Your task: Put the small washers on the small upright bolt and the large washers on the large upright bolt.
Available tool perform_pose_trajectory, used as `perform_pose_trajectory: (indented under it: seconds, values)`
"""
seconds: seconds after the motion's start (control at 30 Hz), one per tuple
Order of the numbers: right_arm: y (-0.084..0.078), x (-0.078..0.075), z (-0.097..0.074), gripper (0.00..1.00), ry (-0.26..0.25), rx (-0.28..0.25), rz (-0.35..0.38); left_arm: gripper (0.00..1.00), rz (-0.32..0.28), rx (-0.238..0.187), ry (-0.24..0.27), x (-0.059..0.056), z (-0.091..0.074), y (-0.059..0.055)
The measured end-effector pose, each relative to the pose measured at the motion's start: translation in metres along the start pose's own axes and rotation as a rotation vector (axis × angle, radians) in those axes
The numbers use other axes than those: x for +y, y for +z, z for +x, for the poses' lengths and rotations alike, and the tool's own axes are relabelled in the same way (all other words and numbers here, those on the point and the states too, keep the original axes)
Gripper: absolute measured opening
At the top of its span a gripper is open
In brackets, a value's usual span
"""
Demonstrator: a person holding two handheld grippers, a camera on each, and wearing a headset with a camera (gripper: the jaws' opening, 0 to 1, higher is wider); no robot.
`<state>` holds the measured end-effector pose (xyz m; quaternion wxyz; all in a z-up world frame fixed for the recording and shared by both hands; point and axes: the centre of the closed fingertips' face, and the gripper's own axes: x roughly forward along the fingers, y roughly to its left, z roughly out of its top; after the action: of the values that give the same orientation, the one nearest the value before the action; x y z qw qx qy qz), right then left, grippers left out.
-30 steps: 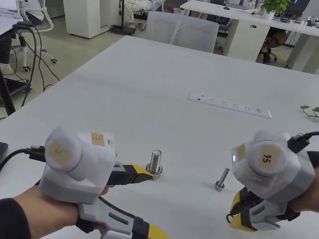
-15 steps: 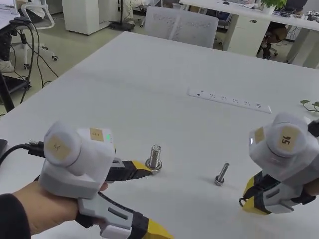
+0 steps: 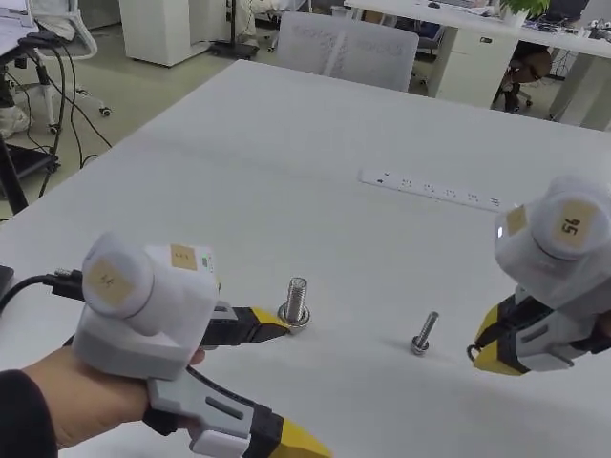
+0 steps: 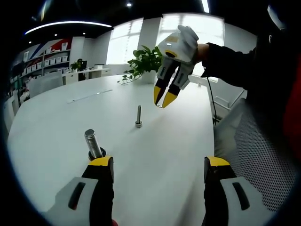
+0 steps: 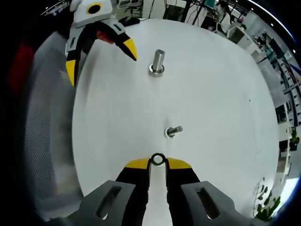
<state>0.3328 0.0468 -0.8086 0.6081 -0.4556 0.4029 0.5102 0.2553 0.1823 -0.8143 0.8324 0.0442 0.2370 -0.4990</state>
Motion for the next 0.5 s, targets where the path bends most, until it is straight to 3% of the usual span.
perform_pose_trajectory:
  seconds: [0.5]
  values:
    - [0.032,-0.020,-0.004,0.14,-0.018,-0.010,-0.074,0.79,-0.007,-0.005,0.006,0.002,-0.002,0.001]
